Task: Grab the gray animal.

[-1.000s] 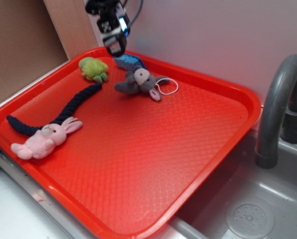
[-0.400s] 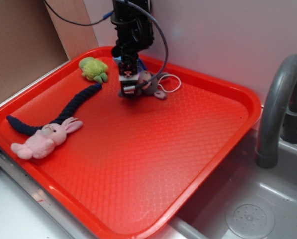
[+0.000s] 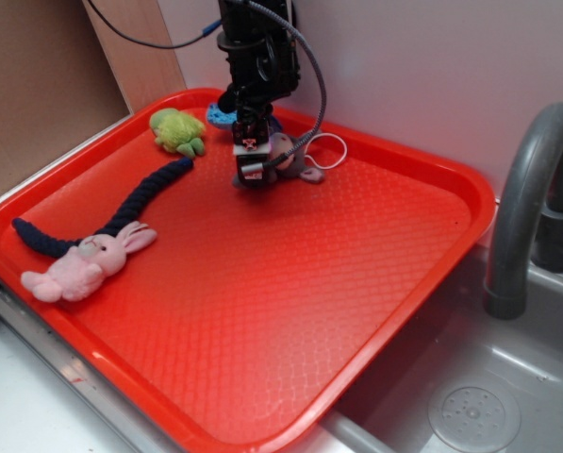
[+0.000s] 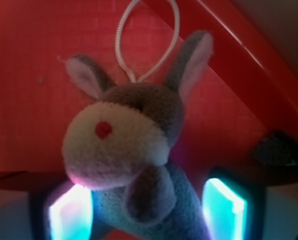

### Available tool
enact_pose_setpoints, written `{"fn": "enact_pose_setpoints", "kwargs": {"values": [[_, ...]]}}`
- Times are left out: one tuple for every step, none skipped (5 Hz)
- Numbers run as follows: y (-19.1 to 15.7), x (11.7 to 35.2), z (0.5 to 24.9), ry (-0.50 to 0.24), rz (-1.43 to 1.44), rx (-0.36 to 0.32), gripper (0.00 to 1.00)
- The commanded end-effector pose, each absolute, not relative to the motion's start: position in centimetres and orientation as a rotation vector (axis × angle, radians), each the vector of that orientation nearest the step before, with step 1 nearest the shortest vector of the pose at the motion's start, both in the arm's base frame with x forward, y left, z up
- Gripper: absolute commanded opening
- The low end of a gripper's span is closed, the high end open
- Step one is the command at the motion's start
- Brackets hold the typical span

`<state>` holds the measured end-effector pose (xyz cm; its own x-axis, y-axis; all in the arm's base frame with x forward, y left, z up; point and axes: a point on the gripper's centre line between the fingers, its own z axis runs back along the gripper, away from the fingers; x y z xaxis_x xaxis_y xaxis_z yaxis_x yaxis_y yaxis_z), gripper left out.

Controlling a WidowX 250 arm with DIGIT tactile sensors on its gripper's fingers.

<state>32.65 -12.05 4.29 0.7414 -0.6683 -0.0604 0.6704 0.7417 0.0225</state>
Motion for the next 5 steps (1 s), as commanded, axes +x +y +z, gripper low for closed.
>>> {"fn": "enact_pose_setpoints", "kwargs": {"values": [[-12.8, 32.6, 5.7, 0.027, -0.71, 0.101, 0.0], [-12.5, 33.2, 10.6, -0.006, -0.524, 0.227, 0.0], [-11.3, 33.0, 15.6, -0.142, -0.306, 0.141, 0.0], [-10.2, 32.1, 20.6, -0.232, -0.231, 0.135, 0.0], [-9.1, 30.4, 25.4, -0.284, -0.033, 0.078, 0.0]]}}
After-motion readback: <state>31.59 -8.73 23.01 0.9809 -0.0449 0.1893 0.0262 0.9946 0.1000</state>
